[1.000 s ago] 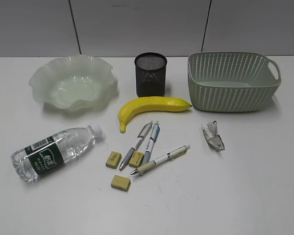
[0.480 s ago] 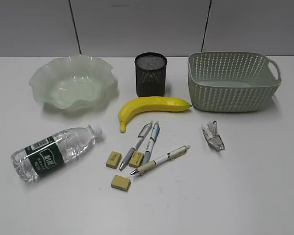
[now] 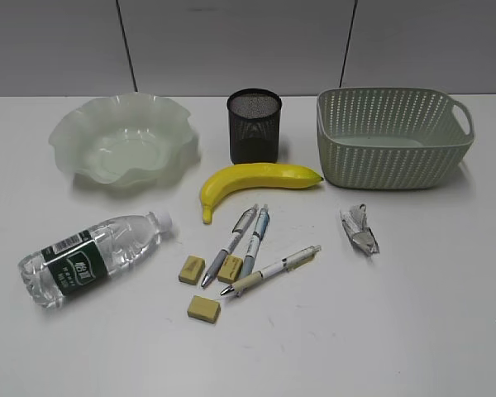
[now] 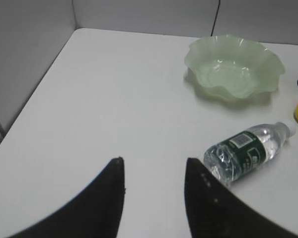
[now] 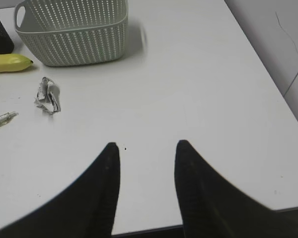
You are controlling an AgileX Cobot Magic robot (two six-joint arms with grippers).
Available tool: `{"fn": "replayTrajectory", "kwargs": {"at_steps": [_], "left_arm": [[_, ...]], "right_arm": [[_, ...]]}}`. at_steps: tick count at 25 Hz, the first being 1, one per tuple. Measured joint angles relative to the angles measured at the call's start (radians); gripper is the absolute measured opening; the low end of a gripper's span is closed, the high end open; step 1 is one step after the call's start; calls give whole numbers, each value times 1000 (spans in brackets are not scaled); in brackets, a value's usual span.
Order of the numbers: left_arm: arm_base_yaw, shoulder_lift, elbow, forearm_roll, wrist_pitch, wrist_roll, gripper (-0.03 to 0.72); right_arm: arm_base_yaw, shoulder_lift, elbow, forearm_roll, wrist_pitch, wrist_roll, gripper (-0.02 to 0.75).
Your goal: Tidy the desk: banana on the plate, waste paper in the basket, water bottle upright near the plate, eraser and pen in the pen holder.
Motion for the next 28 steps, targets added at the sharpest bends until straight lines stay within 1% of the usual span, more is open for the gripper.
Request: {"fn": "replayTrajectory", "kwargs": {"at_steps": [2, 3, 4, 5, 8, 11, 14, 18, 20, 22, 26, 28], "left_arm": [[-7, 0, -16, 0, -76, 0, 307], [-8, 1, -22, 0, -172, 0, 307], [-8, 1, -22, 0, -172, 0, 307], [-8, 12, -22, -1, -227, 0, 307], [-8, 106, -22, -13, -377, 0, 307], [-8, 278, -22, -22, -530, 0, 307], [-8, 510, -32, -27, -640, 0, 307], [-18, 817, -83, -38, -693, 0, 307], [-49, 960, -123, -38, -696, 1, 307], [-97, 1058, -173, -38, -706, 27, 307], [-226, 1238, -261, -30, -760, 88, 313], [-286, 1320, -298, -10, -771, 106, 335]], "right_arm": [[0, 0, 0, 0, 0, 0, 307], [0, 0, 0, 0, 0, 0, 307], [0, 0, 0, 0, 0, 0, 307], [0, 0, 0, 0, 0, 0, 307], [0, 0, 0, 0, 0, 0, 307], [0, 0, 0, 0, 0, 0, 307], [0, 0, 0, 0, 0, 0, 307], [0, 0, 0, 0, 0, 0, 307], [0, 0, 0, 1, 0, 0, 307], [0, 0, 0, 5, 0, 0, 307], [0, 0, 0, 16, 0, 0, 307], [0, 0, 0, 17, 0, 0, 307]]}}
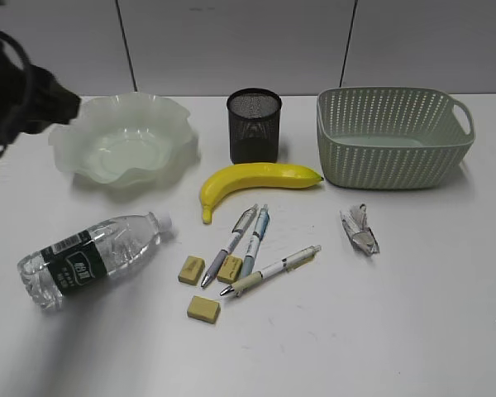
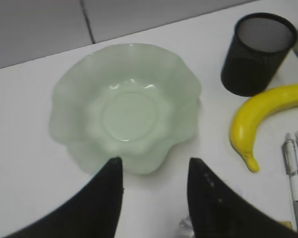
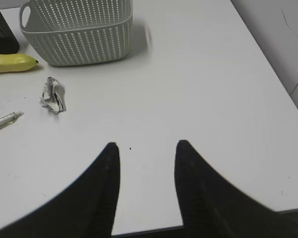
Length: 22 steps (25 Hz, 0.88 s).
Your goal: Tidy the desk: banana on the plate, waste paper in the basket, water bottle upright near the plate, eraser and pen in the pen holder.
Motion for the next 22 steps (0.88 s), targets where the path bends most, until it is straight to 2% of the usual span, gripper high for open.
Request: {"fn": "replayTrajectory", "kwargs": {"at_steps": [3, 7, 10, 14, 17, 19, 22], "left_arm": [[-58, 99, -52, 15, -3, 23, 384], [-101, 207, -152, 18, 50, 34, 441], [-119, 291, -261, -23, 167, 125, 453], [-118, 414, -433, -186, 362, 343, 456], [-105, 516, -581, -372, 558, 535, 456], [-100, 588, -669, -473, 654, 624, 465], [-100, 697, -799, -508, 723, 678, 566]], "right_arm": [[0, 0, 0, 1, 0, 0, 307], [0, 0, 0, 1, 0, 0, 307], [0, 0, 0, 1, 0, 0, 307], [0, 0, 0, 2, 0, 0, 307], [0, 0, 0, 2, 0, 0, 307], [0, 0, 0, 2, 0, 0, 307], [0, 0, 0, 2, 0, 0, 307]]}}
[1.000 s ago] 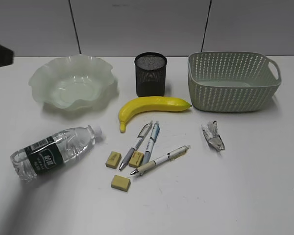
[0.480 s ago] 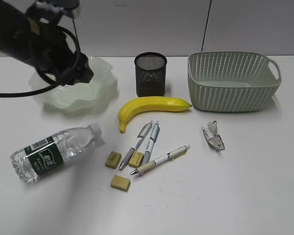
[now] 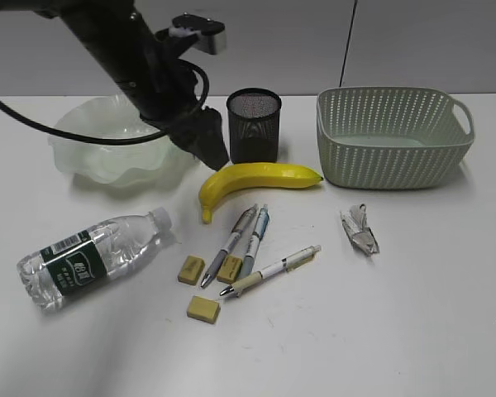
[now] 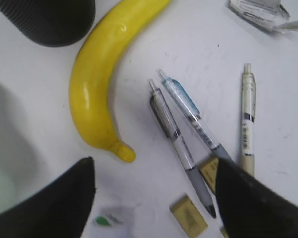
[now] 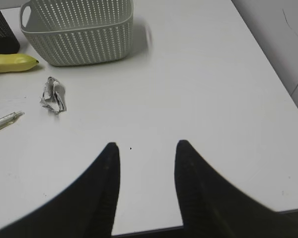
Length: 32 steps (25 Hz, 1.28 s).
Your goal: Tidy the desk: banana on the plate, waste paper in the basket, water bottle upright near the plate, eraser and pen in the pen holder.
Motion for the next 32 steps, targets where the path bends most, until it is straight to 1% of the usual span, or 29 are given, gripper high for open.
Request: {"fn": "replayTrajectory", "kwargs": {"at_steps": [1, 2, 3, 7, 11, 22, 23, 25, 26, 28, 29, 32], "left_arm": [[0, 35, -41, -2, 7, 7, 616], [-1, 67, -78, -2, 8, 13, 641], [-1, 97, -107, -2, 9, 16, 647], [-2, 198, -198, -1, 9, 18, 643], [-5, 278, -243, 19, 31, 18, 634], [-55, 390, -261, 81, -92, 24, 615], [-57, 391, -262, 85, -99, 24, 606], [-61, 392, -262, 100, -109, 24, 557], [-61, 393, -262, 111, -116, 24, 503], [-61, 393, -262, 125, -127, 24, 358], [-61, 392, -262, 128, -126, 25, 330], [-61, 373, -261, 139, -92, 25, 335]], "right_arm": [[0, 0, 0, 0, 0, 0, 307], [0, 0, 0, 0, 0, 0, 307], [0, 0, 0, 0, 0, 0, 307], [0, 0, 0, 0, 0, 0, 307], [0, 0, 0, 0, 0, 0, 307], [0, 0, 0, 0, 0, 0, 307], [0, 0, 0, 0, 0, 0, 307], [0, 0, 0, 0, 0, 0, 307], [0, 0, 0, 0, 0, 0, 307], [0, 0, 0, 0, 0, 0, 307], [0, 0, 0, 0, 0, 0, 307], [0, 0, 0, 0, 0, 0, 307]]}}
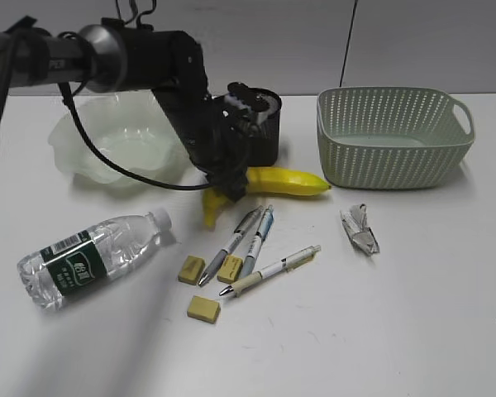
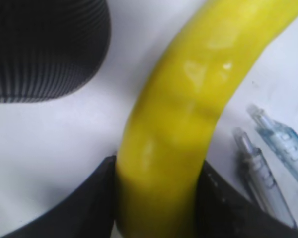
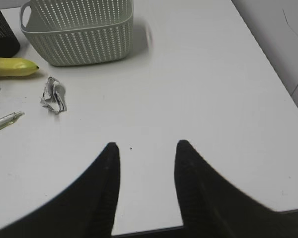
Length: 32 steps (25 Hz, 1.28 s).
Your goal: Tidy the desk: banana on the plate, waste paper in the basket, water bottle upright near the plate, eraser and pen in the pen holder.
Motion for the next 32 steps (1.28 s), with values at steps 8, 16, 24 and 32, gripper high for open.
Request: {"fn": "replayTrajectory", "kwargs": {"at_steps": [8, 16, 24, 32], "left_arm": [[2, -189, 0, 34, 127, -22, 335], [123, -307, 0, 181, 165, -154, 335], [318, -259, 0, 166, 144, -187, 335], [339, -147, 0, 169, 141, -188, 335]], "right_arm": [[0, 0, 0, 0, 0, 0, 307], [0, 0, 0, 0, 0, 0, 307], [0, 0, 0, 0, 0, 0, 307], [0, 0, 0, 0, 0, 0, 307]]}}
